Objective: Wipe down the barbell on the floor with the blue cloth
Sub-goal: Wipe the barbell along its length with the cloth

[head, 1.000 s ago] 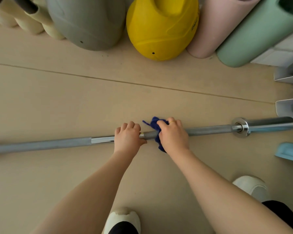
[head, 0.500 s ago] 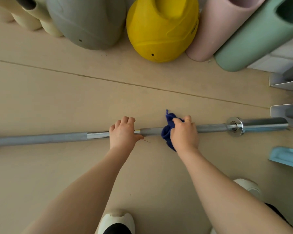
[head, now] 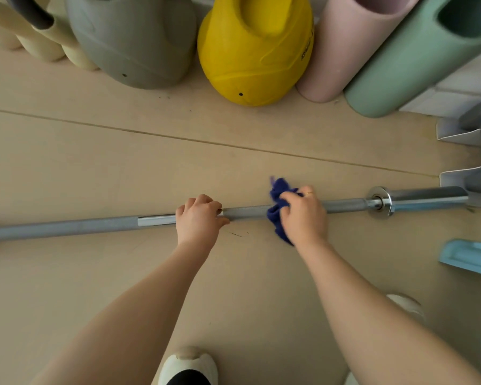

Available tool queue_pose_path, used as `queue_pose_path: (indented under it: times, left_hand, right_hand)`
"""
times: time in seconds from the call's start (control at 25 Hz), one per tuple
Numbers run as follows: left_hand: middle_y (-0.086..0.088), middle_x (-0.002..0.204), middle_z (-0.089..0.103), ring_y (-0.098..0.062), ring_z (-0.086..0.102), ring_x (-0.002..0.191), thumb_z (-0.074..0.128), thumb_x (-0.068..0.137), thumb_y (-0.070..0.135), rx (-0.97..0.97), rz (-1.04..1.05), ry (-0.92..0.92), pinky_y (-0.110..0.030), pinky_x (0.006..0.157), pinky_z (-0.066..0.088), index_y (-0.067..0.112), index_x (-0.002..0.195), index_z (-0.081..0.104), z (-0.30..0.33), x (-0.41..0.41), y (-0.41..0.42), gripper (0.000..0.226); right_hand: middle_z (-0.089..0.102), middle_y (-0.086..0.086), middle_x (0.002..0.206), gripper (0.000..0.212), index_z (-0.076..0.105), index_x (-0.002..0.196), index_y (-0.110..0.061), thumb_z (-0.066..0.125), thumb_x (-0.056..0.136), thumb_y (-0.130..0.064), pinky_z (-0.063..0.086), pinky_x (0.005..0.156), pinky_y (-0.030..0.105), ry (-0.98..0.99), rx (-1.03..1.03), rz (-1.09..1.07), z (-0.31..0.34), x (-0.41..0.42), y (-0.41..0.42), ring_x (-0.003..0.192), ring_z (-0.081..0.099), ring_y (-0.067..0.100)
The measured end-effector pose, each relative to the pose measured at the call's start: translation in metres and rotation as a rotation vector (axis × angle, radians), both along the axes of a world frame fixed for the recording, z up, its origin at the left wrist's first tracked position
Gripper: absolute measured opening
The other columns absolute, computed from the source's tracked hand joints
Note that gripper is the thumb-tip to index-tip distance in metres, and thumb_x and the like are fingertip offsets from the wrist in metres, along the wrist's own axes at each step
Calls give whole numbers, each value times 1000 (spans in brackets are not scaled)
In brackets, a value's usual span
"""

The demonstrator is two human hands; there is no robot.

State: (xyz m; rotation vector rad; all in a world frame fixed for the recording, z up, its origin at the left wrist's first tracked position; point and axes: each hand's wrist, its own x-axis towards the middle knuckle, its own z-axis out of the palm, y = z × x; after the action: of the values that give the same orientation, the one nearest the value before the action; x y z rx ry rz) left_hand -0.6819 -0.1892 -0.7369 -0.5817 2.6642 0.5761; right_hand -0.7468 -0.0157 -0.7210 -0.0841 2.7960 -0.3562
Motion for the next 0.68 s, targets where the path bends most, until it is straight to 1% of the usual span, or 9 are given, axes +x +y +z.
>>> queue_pose_path:
  times: [0.08,0.12,0.2,0.28,0.32,0.4,0.52,0.6,0.68]
  left_hand:
    - [-3,123,56,-27,45,116,64,85,31,-22,-47,16,-37,93,34,20,117,61,2,-2,3,34]
    - [-5,120,58,-30,48,115,68,82,26,-45,-100,55,-40,91,38,20,115,63,3,-1,5,34]
    - [-11,105,66,-37,58,102,79,71,14,-75,-167,142,-44,79,46,16,100,71,-2,1,7,30]
    - [-13,100,67,-39,59,98,75,74,10,-75,-156,172,-44,76,46,14,97,73,-4,2,7,23]
    - [-13,103,66,-38,56,102,70,79,10,-73,-141,168,-44,79,44,14,100,72,-3,2,7,21]
    - [-10,109,63,-35,48,112,59,88,13,-75,-131,125,-41,86,39,16,109,68,0,-1,7,23]
    - [-5,118,59,-31,39,122,48,94,16,-107,-144,72,-38,92,34,19,118,62,2,-8,10,28]
    - [-4,118,60,-30,39,122,45,95,14,-98,-128,74,-38,93,33,17,120,61,2,-10,11,29]
    - [-4,116,62,-30,42,120,45,94,13,-102,-124,82,-37,93,33,16,119,61,1,-13,8,29]
  right_hand:
    - [51,13,118,25,65,105,-12,52,85,-15,46,74,37,-81,-102,169,1,27,-27,95,57,35]
    - [49,12,120,26,62,108,-11,50,86,-15,45,73,36,-111,-122,246,0,37,-33,96,55,34]
    - [48,10,120,28,59,113,-15,48,87,-15,44,72,35,-94,-114,326,-2,30,-24,97,54,33]
    - [51,14,114,29,60,112,-18,49,85,-16,45,72,37,-3,-29,214,-5,4,10,94,56,35]
    - [51,16,111,29,61,111,-18,49,85,-15,46,70,39,47,38,91,-6,-10,30,91,57,38]
    - [49,19,111,34,60,116,-19,48,85,-12,46,71,41,62,108,-155,-5,-24,60,89,56,41]
    - [48,19,119,40,52,127,-19,45,89,-10,45,78,41,24,-35,-377,-7,-13,48,95,56,43]
    - [46,18,123,42,45,130,-18,48,89,-11,45,80,42,12,-166,-396,-7,-1,19,97,57,43]
    - [45,16,125,42,45,128,-18,51,87,-11,47,78,44,22,-253,-242,-9,13,-15,96,57,41]
